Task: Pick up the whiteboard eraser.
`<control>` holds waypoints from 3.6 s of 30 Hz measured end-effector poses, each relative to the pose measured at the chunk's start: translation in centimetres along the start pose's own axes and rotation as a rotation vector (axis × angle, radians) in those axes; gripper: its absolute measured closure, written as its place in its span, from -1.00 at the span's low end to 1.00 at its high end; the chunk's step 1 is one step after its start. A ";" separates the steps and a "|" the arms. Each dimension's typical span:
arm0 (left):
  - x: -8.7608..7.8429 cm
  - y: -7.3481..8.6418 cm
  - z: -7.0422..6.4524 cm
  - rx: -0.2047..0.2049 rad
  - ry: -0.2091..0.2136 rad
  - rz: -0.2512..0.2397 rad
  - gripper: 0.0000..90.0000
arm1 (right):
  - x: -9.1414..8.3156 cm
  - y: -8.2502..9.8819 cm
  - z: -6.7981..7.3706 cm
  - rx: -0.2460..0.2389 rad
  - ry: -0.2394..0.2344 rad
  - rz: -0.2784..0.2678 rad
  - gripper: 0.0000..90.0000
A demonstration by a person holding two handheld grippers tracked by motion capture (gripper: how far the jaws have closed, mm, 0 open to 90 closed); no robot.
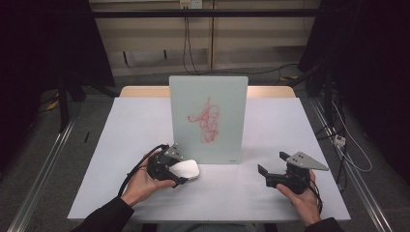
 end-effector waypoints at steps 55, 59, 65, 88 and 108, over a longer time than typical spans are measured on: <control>-0.8 0.3 -0.9 0.053 0.004 -0.031 -0.31 | -0.1 0.1 0.0 0.007 -0.008 0.008 -0.86; -1.0 0.3 -1.1 0.069 0.017 -0.024 -0.31 | -0.1 0.1 -0.1 0.009 -0.008 0.009 -0.86; -1.3 0.2 -1.7 0.069 0.014 -0.068 -0.31 | -0.1 0.0 -0.1 0.008 -0.008 0.007 -0.86; -3.4 0.8 -2.5 0.035 -0.007 -0.252 -0.31 | 0.1 0.0 0.0 0.015 -0.007 0.013 -0.86; -5.0 1.0 -3.1 0.043 -0.074 -0.413 -0.31 | 0.2 -0.1 0.0 0.026 -0.004 0.012 -0.86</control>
Point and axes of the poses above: each handheld gripper's, and its own axes: x roughly forward along the jaws, y roughly out of its underside, z roughly to its left, the point moved 1 cm from there along x, roughly forward along the jaws, and after that the axes turned 13 degrees about y, right-handed, at the moved point
